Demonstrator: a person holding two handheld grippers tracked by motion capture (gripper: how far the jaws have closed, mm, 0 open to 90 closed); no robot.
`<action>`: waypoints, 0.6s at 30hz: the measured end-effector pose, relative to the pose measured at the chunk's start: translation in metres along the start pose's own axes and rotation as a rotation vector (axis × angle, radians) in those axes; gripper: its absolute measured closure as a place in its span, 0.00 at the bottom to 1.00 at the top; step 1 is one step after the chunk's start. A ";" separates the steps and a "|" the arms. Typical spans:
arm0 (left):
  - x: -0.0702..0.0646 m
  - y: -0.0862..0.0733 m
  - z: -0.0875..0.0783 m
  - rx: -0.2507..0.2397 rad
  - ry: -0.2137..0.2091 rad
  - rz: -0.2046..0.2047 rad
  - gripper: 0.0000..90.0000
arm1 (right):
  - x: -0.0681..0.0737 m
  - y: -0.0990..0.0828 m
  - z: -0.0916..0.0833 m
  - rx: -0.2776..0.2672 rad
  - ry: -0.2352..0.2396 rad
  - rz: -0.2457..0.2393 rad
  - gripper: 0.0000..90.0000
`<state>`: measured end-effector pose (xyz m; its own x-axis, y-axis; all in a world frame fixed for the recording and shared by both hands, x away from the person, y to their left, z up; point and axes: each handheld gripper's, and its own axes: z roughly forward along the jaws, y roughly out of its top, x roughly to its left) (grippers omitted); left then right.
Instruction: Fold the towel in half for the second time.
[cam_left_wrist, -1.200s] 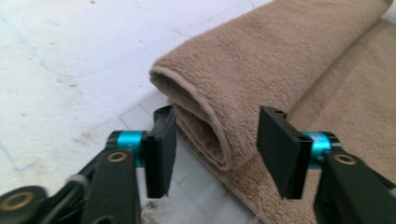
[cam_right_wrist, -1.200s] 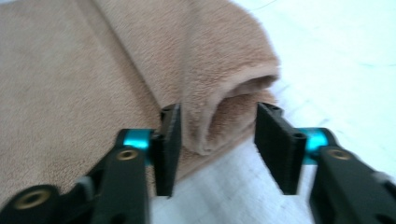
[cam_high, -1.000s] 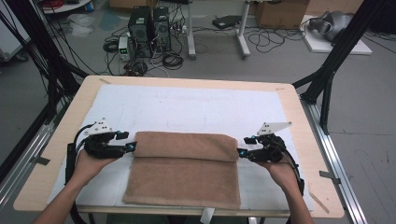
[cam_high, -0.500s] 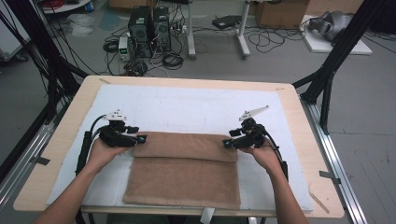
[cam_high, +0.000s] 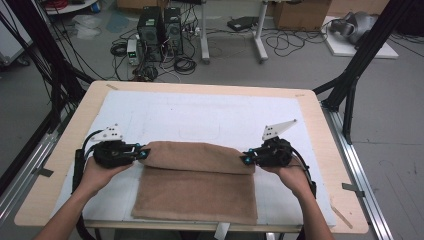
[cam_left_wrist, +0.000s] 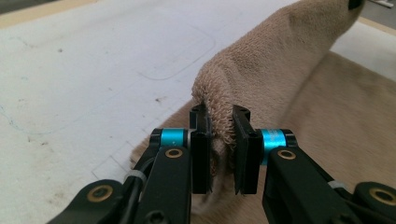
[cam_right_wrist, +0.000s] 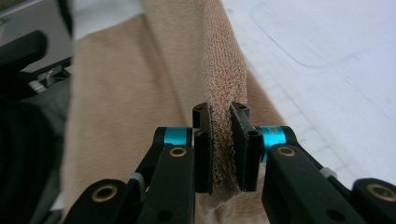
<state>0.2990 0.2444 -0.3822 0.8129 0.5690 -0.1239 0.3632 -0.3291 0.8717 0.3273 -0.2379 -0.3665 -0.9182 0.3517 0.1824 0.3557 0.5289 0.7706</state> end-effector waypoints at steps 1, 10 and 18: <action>-0.006 -0.004 -0.005 0.000 -0.011 0.006 0.88 | 0.007 -0.001 -0.003 -0.005 0.007 -0.018 0.91; -0.038 -0.031 -0.037 0.014 -0.078 0.037 0.56 | 0.041 -0.021 -0.019 -0.046 0.118 -0.069 0.71; -0.015 -0.018 -0.010 0.023 0.065 0.042 0.51 | 0.013 -0.012 -0.006 -0.004 -0.068 -0.017 0.58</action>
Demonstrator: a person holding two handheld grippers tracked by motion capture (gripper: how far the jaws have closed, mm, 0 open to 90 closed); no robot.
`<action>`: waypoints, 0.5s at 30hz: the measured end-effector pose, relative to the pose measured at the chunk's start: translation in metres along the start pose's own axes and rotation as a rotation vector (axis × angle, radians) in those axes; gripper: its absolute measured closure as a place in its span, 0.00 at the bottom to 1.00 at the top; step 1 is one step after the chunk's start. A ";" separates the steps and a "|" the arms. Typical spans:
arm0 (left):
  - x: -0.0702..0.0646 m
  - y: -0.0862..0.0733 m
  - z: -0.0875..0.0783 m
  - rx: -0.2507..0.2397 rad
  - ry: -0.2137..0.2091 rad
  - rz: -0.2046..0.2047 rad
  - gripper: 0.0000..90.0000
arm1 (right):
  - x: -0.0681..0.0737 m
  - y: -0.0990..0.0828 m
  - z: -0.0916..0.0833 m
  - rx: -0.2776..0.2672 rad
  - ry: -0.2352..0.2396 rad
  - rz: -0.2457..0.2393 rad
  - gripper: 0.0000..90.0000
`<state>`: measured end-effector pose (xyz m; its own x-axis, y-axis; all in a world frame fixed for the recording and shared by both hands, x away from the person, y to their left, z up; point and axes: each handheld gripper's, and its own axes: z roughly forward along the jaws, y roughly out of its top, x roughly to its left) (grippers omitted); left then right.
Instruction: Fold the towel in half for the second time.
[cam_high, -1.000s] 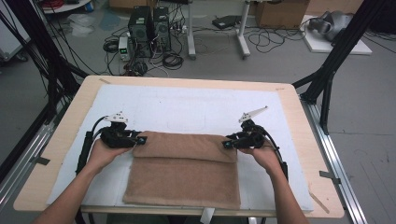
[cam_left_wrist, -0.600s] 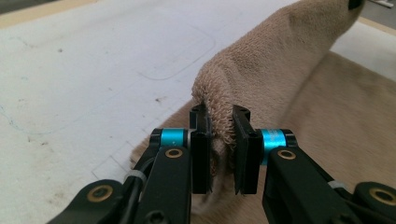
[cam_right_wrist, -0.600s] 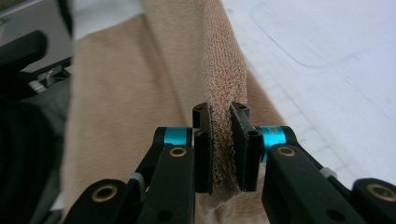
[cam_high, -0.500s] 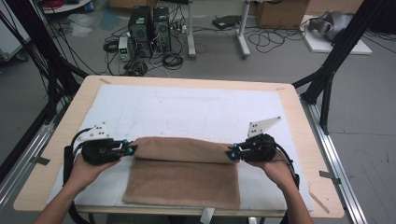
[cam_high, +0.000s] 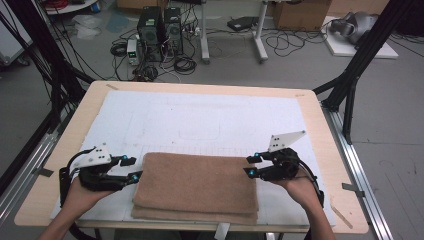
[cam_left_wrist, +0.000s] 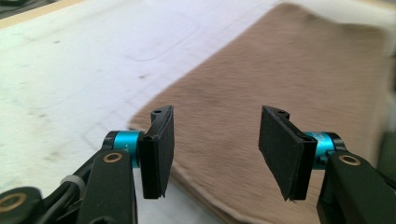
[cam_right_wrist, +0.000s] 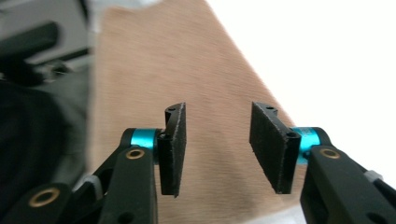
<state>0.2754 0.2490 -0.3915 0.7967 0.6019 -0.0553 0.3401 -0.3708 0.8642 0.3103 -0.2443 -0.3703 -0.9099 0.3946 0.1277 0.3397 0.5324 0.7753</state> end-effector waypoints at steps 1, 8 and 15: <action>0.003 0.000 0.006 0.001 0.023 -0.003 0.51 | -0.004 0.000 0.003 0.008 -0.015 0.009 0.56; 0.024 0.000 0.041 0.039 0.090 -0.035 0.49 | -0.025 -0.007 0.022 0.055 -0.132 0.059 0.45; 0.032 -0.004 0.058 0.078 0.079 -0.065 0.46 | -0.031 -0.014 0.035 0.050 -0.172 0.080 0.41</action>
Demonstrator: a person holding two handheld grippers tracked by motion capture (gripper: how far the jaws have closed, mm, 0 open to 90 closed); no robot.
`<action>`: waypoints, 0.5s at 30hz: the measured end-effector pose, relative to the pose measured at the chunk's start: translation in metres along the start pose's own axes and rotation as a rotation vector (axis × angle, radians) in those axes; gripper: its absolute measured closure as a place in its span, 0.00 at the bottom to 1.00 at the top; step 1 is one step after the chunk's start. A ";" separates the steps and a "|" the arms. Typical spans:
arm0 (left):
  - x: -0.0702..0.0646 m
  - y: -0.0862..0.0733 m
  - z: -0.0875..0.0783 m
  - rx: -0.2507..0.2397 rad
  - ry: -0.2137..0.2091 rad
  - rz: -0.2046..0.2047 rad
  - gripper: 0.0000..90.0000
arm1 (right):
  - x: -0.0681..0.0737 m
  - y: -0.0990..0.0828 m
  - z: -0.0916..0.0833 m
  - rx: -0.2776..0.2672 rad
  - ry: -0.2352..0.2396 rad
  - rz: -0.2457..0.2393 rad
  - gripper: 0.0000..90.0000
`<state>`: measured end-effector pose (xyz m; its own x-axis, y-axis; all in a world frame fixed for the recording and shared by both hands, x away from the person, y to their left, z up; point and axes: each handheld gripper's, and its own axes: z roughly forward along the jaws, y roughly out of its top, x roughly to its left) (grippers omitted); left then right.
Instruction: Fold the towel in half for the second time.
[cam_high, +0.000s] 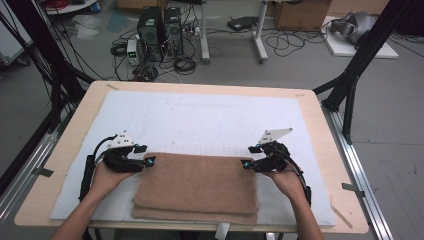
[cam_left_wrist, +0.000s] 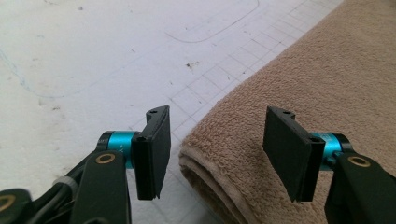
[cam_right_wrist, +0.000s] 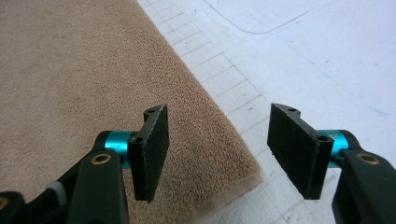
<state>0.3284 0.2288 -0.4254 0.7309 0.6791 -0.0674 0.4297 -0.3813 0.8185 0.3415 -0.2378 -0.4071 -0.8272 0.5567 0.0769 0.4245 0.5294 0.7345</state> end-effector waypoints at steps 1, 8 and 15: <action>0.001 0.000 0.001 -0.005 -0.002 -0.012 0.46 | 0.000 -0.001 0.001 -0.002 -0.005 0.002 0.41; 0.002 -0.001 0.002 -0.005 -0.011 -0.012 0.45 | 0.001 -0.002 0.004 -0.003 -0.006 -0.002 0.39; 0.007 -0.004 0.010 0.028 -0.023 -0.039 0.43 | -0.003 -0.007 0.008 0.016 -0.004 0.024 0.34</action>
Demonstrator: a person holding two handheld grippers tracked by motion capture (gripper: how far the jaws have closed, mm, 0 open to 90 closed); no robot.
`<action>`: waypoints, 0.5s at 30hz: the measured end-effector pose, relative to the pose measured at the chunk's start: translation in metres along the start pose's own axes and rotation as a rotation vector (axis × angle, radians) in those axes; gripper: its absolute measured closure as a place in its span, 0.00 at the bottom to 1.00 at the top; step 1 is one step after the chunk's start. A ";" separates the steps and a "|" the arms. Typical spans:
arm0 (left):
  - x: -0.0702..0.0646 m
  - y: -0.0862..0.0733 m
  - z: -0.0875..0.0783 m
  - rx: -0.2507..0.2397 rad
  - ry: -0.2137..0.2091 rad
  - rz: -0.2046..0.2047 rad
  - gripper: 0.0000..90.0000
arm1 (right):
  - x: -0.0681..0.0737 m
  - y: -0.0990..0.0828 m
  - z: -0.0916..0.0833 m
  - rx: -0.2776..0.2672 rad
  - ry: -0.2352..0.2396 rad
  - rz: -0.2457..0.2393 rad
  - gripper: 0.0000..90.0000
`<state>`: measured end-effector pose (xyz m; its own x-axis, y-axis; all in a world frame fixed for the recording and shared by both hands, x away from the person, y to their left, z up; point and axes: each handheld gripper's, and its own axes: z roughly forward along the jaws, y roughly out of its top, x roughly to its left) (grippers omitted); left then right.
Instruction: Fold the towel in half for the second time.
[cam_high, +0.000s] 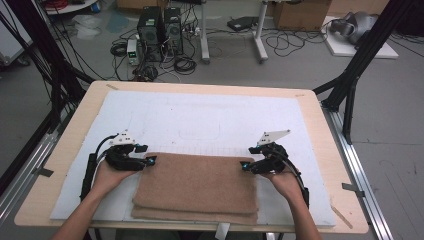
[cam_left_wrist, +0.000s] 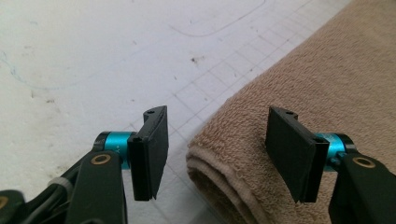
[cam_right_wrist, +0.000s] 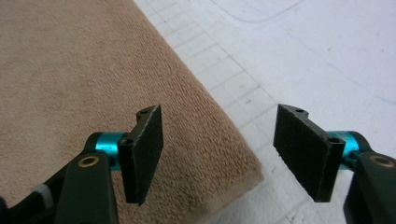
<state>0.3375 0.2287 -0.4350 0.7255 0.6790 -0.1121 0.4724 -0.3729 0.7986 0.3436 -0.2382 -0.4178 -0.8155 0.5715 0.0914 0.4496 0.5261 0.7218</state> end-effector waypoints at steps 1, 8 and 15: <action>0.000 0.000 0.002 0.010 0.002 0.006 0.43 | 0.000 -0.001 0.000 0.006 0.003 0.003 0.34; 0.003 -0.005 0.009 0.066 -0.031 -0.023 0.46 | -0.001 -0.004 0.013 0.076 0.020 -0.001 0.34; 0.002 -0.004 0.007 0.074 -0.071 -0.023 0.69 | -0.006 -0.007 0.020 0.089 0.136 0.040 0.62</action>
<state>0.3402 0.2268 -0.4428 0.7465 0.6422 -0.1741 0.5233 -0.4049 0.7498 0.3525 -0.2323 -0.4370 -0.8354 0.5058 0.2150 0.5082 0.5620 0.6526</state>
